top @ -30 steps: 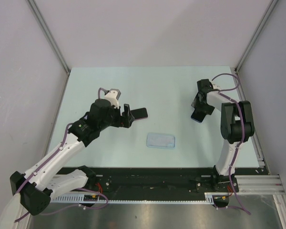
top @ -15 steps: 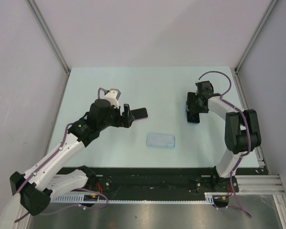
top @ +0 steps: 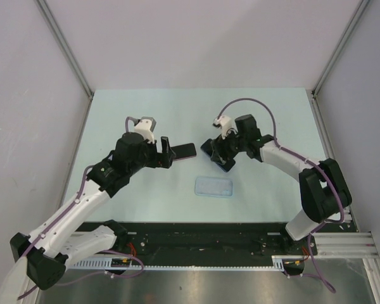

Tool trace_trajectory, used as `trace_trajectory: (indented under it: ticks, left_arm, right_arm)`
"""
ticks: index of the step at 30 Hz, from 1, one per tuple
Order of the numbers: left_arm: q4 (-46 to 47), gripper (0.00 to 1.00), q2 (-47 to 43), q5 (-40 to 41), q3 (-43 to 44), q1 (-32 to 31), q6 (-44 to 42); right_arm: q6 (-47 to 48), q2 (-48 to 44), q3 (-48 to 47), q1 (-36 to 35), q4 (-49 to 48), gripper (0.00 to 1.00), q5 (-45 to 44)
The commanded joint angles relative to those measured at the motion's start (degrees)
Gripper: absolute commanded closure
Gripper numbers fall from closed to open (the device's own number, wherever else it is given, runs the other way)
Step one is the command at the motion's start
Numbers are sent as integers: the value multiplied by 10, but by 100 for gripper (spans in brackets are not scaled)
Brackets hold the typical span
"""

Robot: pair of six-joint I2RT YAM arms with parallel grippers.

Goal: Put the phone into the phone case

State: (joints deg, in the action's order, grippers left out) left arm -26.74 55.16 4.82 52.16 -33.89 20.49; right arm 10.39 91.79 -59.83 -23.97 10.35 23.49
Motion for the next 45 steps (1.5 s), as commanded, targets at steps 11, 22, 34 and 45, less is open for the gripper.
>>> trace_trajectory:
  ticks: [11, 22, 34, 45]
  left_arm:
    - [13, 7, -91, 128, -14, 9, 16]
    - [16, 7, -82, 115, -14, 12, 16]
    - [16, 7, -79, 111, -14, 14, 17]
    - [17, 7, -76, 106, -14, 15, 17]
  right_arm:
    - [321, -36, 55, -125, 25, 43, 89]
    - [366, -37, 103, -191, 13, 43, -3]
    - [370, -30, 108, -198, 11, 34, -33]
    - [351, -37, 108, -200, 16, 23, -47]
